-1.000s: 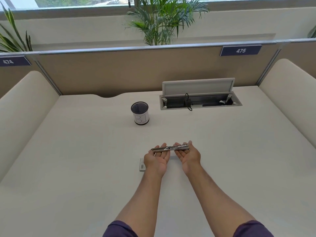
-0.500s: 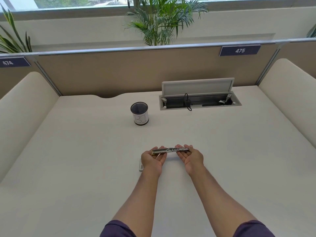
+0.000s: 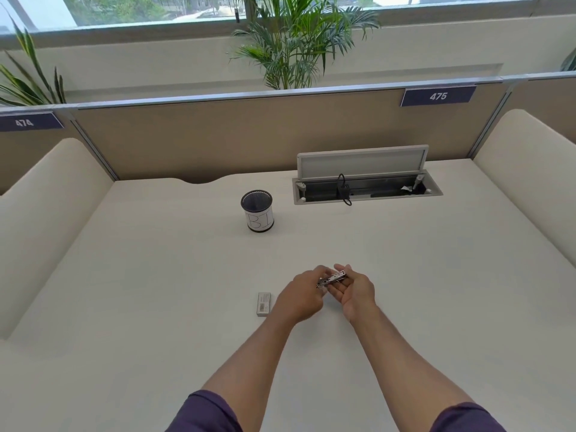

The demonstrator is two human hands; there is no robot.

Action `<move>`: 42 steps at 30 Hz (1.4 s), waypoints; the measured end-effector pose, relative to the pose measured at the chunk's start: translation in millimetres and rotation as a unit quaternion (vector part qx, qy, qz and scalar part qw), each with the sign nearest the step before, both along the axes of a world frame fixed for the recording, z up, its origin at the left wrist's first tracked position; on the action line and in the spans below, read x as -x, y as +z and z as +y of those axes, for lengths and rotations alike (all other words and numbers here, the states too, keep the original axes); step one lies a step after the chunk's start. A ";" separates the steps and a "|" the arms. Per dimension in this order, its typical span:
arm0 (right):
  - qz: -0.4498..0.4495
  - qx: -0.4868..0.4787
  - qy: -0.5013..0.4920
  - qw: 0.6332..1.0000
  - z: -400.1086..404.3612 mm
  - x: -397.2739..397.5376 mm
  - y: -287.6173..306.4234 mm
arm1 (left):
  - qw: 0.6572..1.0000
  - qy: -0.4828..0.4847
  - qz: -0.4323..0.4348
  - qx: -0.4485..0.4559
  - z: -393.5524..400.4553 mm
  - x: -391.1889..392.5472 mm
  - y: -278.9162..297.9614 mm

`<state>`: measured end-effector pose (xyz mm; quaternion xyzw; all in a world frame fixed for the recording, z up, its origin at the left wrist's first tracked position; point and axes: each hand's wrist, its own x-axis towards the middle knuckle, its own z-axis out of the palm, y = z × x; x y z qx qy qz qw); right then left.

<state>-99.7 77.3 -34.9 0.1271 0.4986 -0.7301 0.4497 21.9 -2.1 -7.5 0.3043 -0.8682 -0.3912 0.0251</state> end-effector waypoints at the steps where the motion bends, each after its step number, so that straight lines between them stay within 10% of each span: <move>1: 0.000 0.002 0.003 1.000 0.1 -0.1 -0.6 | 1.000 -0.014 -0.006 0.016 2.0 0.6 0.0; 20: 0.026 -0.066 0.030 0.997 8.7 -3.9 -0.4 | 0.974 -0.128 -0.099 0.157 -3.1 10.9 13.0; 42: 0.058 -0.047 0.033 0.997 -0.1 -1.6 11.9 | 0.998 0.044 0.035 0.008 6.2 14.2 3.1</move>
